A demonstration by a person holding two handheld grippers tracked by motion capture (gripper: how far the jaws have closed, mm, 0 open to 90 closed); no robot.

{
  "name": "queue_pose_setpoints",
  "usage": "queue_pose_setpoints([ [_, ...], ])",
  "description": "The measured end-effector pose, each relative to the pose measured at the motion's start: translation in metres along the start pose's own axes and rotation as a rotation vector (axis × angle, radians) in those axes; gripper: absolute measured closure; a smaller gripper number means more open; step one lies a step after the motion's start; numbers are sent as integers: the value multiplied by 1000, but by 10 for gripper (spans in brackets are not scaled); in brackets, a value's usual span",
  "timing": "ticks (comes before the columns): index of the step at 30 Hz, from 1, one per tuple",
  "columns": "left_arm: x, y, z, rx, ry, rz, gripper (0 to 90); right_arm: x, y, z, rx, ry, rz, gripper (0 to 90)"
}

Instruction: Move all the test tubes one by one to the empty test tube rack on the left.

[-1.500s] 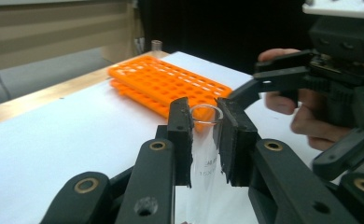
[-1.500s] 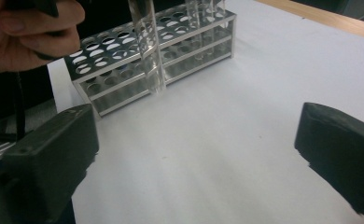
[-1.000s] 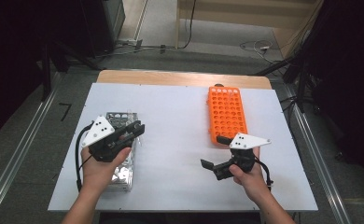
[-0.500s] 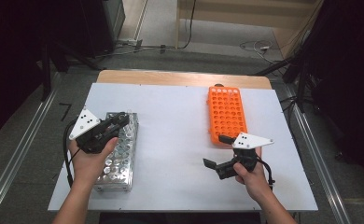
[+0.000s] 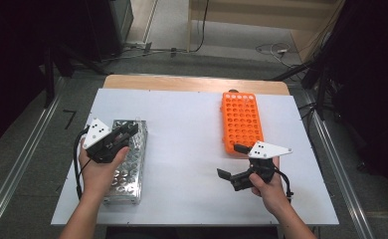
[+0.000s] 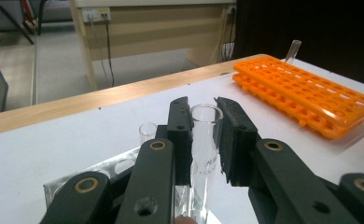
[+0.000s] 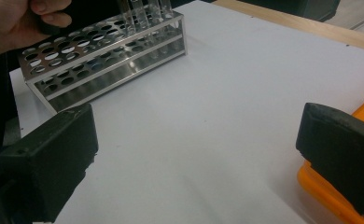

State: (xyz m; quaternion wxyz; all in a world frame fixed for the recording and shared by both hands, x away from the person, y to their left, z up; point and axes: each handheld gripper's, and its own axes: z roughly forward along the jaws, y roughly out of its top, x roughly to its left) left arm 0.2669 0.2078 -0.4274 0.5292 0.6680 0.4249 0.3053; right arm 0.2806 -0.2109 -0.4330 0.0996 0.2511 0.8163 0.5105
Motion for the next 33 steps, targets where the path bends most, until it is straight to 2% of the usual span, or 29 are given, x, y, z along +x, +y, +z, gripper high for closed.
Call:
queue_pose_setpoints([
  [7,-2,-6,3,60,20,-1,759,0,0,0,1,-2,0,0],
  [13,-4,-7,4,113,56,-5,756,-1,-1,0,1,-3,0,0],
  [16,-6,-7,5,146,66,8,754,-1,-1,0,1,-6,1,0],
  [22,-5,-8,8,197,68,-20,755,-2,-1,0,4,-6,0,0],
  [28,-7,-8,11,237,72,-11,750,-2,-2,0,5,-10,3,0],
  [33,-7,-8,12,257,64,-23,747,-3,-2,0,6,-12,1,0],
])
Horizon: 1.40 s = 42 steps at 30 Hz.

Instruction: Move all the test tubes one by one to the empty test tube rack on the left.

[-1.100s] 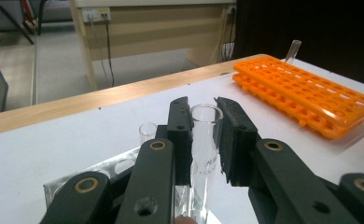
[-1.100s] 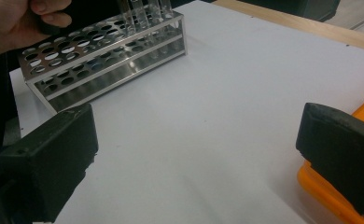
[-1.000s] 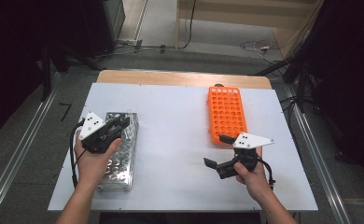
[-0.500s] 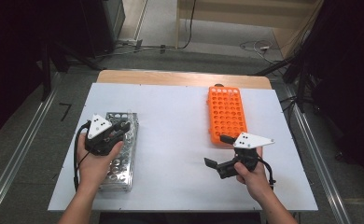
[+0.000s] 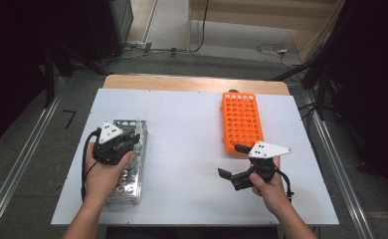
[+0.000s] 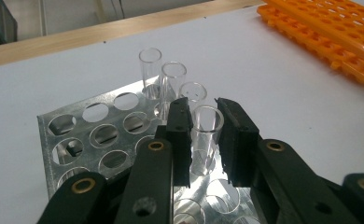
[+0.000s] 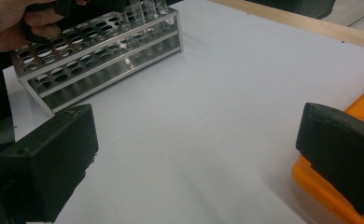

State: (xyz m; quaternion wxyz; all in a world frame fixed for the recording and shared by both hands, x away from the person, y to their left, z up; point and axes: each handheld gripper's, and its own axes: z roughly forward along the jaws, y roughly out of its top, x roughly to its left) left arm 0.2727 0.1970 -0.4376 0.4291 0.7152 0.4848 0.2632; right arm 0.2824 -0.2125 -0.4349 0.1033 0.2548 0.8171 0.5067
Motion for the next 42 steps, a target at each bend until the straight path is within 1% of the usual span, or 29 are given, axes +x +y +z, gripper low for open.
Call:
queue_pose_setpoints([
  [7,-1,1,0,14,-4,3,725,0,-1,1,4,-1,3,0],
  [9,-1,1,-1,12,4,-5,685,-1,0,0,2,-7,5,0],
  [10,0,2,-2,4,7,-15,649,-1,0,-1,-1,-10,3,0],
  [12,1,2,-5,-8,2,-32,598,-2,0,-2,-7,-15,7,0],
  [14,1,2,-7,-24,-18,-44,564,-4,0,-2,-10,-19,7,0],
  [15,1,3,-8,-33,-31,-46,554,-4,0,-2,-9,-22,12,0],
  [17,-1,3,-10,-45,-39,-42,511,-6,0,-2,-10,-26,15,0],
  [18,-3,4,-11,-54,-51,-41,488,-7,0,-2,-11,-27,15,0],
  [21,-7,5,-14,-74,-74,-33,408,-9,1,-3,-16,-34,23,0],
  [22,-8,5,-15,-81,-85,-34,371,-10,2,-3,-17,-36,23,0],
  [25,-15,6,-17,-94,-94,-17,240,-13,3,-4,-19,-42,30,0],
  [26,-17,5,-17,-100,-104,-18,201,-15,3,-4,-20,-45,31,0],
  [30,-25,5,-19,-112,-136,-17,110,-19,3,-4,-19,-53,44,0],
  [33,-30,5,-19,-119,-164,-7,40,-23,4,-3,-21,-62,47,0],
  [34,-32,5,-20,-123,-172,-6,26,-25,5,-2,-20,-66,50,0],
  [35,-34,5,-21,-138,-180,-9,11,-27,5,-2,-20,-69,53,0],
  [37,-36,5,-22,-156,-190,-2,0,-30,6,-1,-21,-73,60,0],
  [42,-41,4,-23,-167,-227,3,0,-42,8,2,-12,-95,66,0],
])
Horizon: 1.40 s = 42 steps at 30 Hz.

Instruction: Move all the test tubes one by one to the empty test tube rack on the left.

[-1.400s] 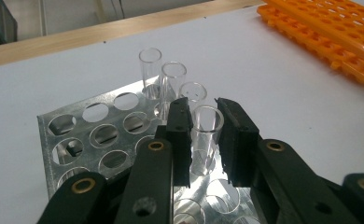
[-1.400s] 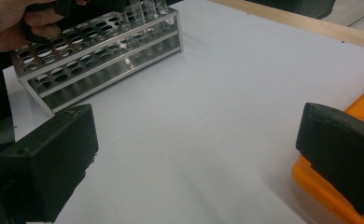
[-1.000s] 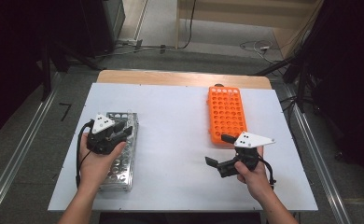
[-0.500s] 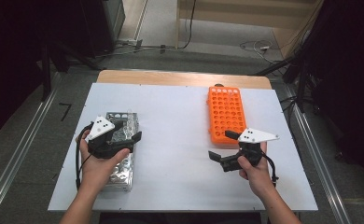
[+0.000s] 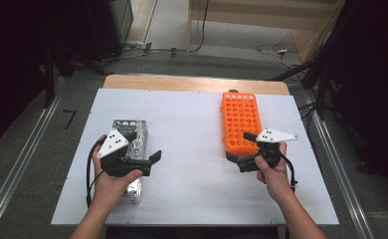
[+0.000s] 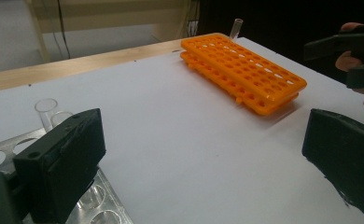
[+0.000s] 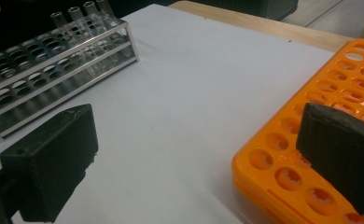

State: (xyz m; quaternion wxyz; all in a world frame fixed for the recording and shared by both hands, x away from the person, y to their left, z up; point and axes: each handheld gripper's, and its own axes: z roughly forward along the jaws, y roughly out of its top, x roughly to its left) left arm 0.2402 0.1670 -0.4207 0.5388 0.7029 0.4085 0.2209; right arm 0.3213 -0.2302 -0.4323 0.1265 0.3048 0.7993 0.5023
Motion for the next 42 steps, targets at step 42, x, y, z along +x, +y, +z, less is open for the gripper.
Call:
queue_pose_setpoints([
  [42,-10,-6,1,8,-59,-5,0,-101,43,50,81,-169,132,17],
])
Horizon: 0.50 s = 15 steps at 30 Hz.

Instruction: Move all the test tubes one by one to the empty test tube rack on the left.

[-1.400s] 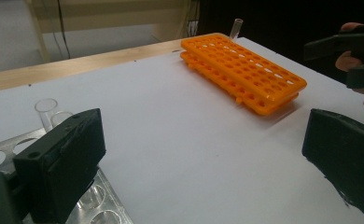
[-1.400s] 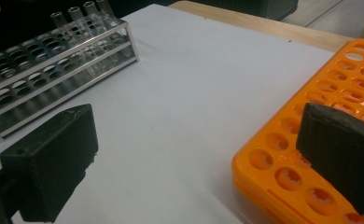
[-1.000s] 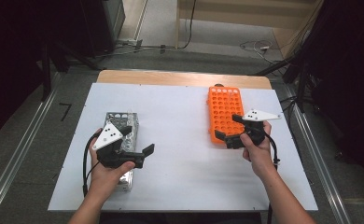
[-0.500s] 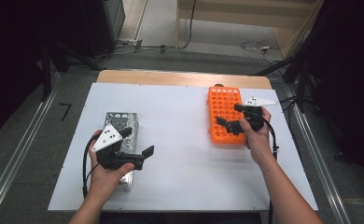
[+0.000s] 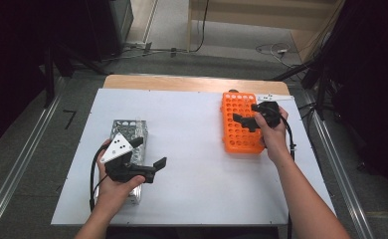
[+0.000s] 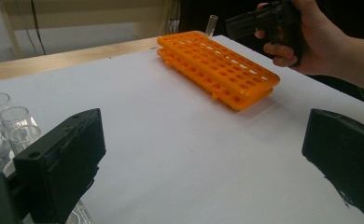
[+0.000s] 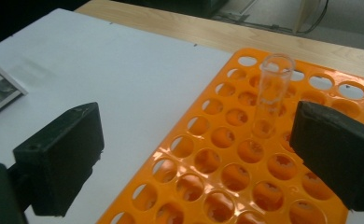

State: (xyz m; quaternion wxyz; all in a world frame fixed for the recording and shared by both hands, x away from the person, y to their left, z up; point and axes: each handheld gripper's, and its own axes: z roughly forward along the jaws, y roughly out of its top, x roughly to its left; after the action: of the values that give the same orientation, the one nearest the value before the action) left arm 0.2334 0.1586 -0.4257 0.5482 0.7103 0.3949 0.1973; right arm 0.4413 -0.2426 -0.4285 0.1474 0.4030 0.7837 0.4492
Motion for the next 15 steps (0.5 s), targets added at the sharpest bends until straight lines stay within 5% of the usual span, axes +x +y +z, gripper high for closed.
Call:
queue_pose_setpoints([
  [7,0,0,0,-4,-4,-5,0,-17,7,15,41,-25,40,60],
  [15,1,0,0,-2,-4,-5,0,-27,10,30,91,-88,86,365],
])
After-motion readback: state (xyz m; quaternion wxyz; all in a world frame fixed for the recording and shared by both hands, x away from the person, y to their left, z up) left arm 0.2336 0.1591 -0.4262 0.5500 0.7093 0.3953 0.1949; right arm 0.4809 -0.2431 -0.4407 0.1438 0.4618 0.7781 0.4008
